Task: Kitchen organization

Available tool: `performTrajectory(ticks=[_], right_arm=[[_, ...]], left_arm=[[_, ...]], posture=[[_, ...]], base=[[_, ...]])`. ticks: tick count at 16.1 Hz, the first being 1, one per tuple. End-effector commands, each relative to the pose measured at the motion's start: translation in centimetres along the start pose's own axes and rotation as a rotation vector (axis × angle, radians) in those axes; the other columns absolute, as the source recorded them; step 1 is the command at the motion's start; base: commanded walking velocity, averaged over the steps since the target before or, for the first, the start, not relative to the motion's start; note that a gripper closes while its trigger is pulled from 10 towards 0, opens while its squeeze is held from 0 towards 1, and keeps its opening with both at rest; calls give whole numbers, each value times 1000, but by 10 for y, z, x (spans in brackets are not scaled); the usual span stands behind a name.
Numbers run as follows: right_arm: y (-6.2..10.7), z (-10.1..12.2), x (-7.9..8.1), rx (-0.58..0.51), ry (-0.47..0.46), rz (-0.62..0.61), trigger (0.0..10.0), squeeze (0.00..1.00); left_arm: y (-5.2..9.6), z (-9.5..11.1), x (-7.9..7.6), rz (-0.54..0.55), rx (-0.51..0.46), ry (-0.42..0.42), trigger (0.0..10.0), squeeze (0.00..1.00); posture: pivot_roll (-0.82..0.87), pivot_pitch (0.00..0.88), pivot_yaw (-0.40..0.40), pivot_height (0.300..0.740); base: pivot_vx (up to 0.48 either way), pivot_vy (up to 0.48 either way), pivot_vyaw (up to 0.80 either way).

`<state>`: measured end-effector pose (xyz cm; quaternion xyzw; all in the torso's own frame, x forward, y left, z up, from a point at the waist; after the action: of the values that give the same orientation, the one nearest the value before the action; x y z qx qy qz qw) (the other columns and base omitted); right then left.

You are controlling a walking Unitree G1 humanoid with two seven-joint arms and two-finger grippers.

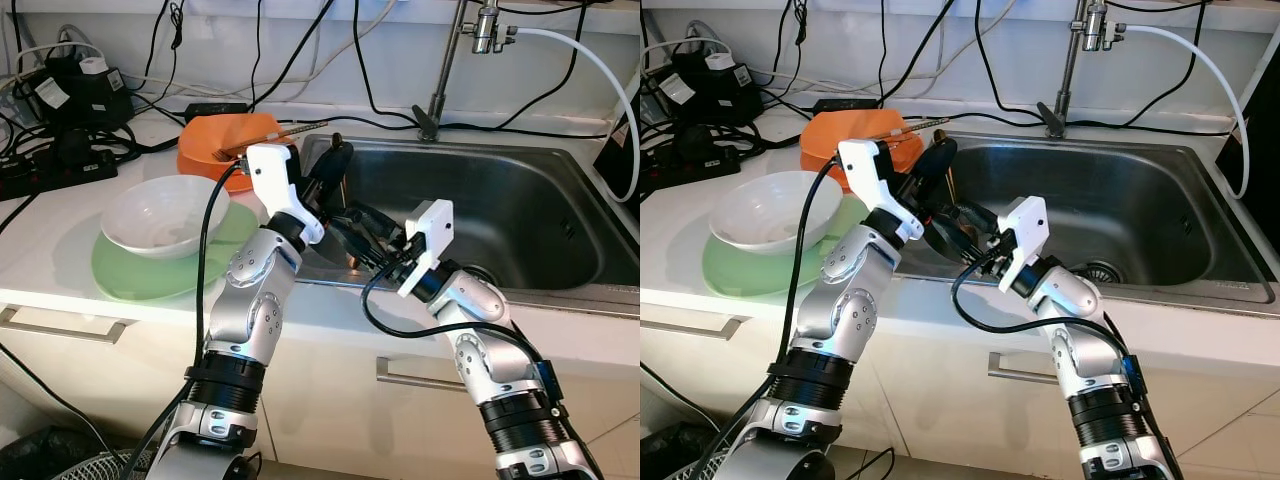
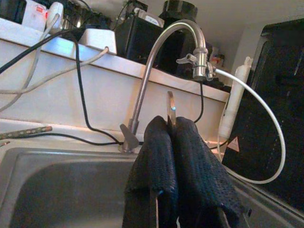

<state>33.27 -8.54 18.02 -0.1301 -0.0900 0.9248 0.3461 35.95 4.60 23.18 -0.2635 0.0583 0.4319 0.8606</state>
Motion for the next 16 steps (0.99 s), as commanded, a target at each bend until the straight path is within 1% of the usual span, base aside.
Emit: performTrajectory(ticks=[1,4,7,9,13,15,16], right_arm=[[-3,1,0,3,1,-3,10000,0],[-4,-4,-5,31,19,-49,10000,0],[-6,-4,-10,35,28,-88,10000,0],[-7,-4,-11,34,33,-96,10000,0],[-8,-2,-19,28,47,-161,10000,0],[-10,-2,-24,28,53,-205,10000,0],[-10,-2,-24,30,53,-208,10000,0]], left_arm=[[-5,2,-6,-35,6,-4,10000,0],[-6,5,-12,-66,4,-3,10000,0],[-10,19,-13,-80,-56,-33,10000,0],[-13,23,-14,-92,-60,-38,10000,0],[-14,21,-17,-108,-48,-40,10000,0],[-12,17,-17,-114,-31,-34,10000,0],[-11,17,-17,-115,-29,-32,10000,0]], posture=[[50,0,51,740],[56,0,50,740],[58,0,48,740],[58,0,48,740],[56,0,49,740],[57,0,53,740],[57,0,53,740]], base=[[0,0,0],[0,0,0],[0,0,0],[0,0,0],[0,0,0],[0,0,0],[0,0,0]])
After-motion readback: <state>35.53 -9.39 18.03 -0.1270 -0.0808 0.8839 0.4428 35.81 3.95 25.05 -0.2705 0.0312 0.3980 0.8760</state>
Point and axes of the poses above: a point about 5 cm out from each wrist's last joint towards the gripper, its own y axis pointing back from the gripper into the wrist, its own z axis along the axis of the wrist's last joint, x = y × z, the point moved 2 cm from there along -y, pointing out of the wrist towards the gripper, and after that the axes turned 6 degrees about y, right-handed, at the moved point
